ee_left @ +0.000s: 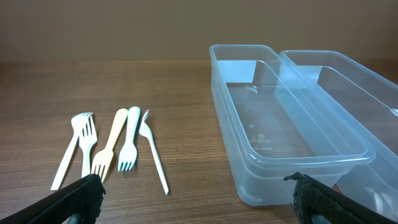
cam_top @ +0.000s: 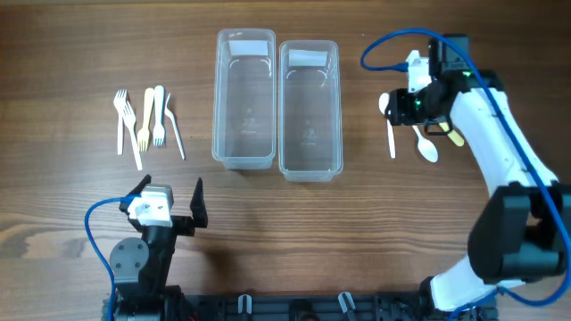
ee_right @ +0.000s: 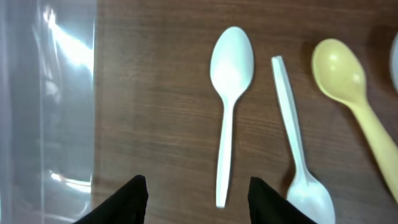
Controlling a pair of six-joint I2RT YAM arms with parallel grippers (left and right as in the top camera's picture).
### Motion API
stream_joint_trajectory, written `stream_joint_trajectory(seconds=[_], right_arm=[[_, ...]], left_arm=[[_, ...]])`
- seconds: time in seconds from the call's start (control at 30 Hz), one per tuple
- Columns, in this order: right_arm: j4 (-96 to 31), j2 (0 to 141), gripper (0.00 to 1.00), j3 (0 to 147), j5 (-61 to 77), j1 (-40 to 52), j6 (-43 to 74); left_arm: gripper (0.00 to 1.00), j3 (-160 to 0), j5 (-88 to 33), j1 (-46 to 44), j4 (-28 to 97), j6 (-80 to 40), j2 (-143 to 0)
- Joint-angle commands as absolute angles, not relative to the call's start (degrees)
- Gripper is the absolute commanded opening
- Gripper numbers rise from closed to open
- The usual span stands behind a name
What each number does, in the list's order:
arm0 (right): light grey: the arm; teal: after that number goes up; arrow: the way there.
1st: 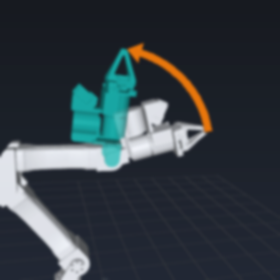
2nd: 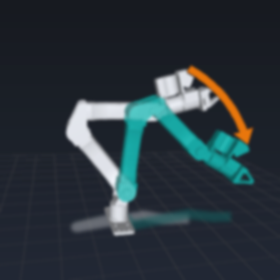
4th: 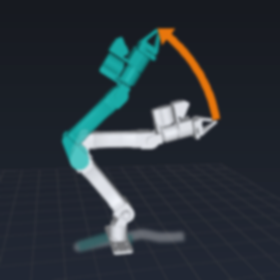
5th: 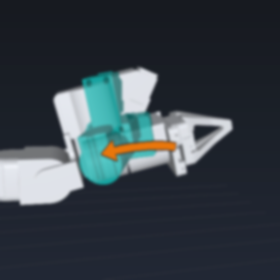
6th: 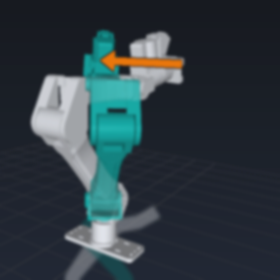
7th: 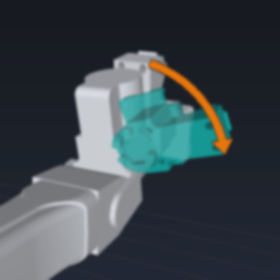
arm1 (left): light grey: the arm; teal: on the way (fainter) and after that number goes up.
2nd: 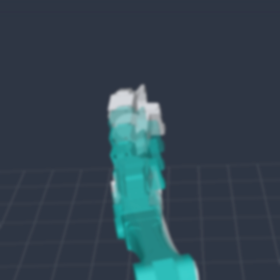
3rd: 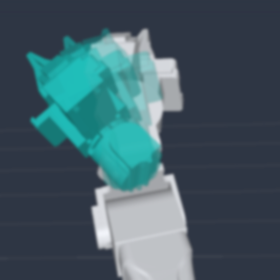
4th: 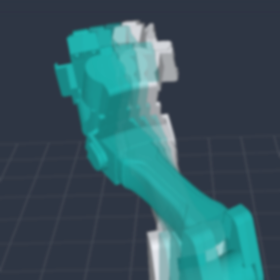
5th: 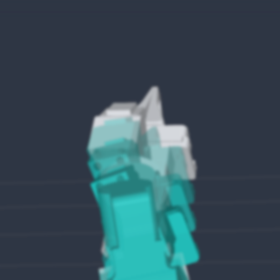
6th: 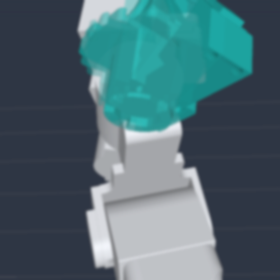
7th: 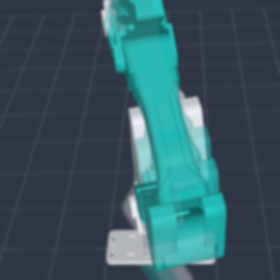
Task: Pack container
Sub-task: 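Reach the right gripper to the leftmost white spoon and grasp it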
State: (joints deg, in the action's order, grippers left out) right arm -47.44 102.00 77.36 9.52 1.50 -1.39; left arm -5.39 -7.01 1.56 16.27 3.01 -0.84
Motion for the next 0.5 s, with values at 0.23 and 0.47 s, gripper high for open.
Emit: stream_joint_trajectory(seconds=[0.23, 0.47], right_arm=[[-44.07, 110.02, 0.55, 77.23, 1.65, 4.51, -1.28], [-42.85, 113.32, 0.56, 77.23, -1.1, 4.49, -0.93]], left_arm=[[1.0, -5.04, -7.68, 1.41, 16.03, 4.27, -0.38], [1.0, -5.04, -7.68, 1.41, 16.05, 4.27, -0.38]])
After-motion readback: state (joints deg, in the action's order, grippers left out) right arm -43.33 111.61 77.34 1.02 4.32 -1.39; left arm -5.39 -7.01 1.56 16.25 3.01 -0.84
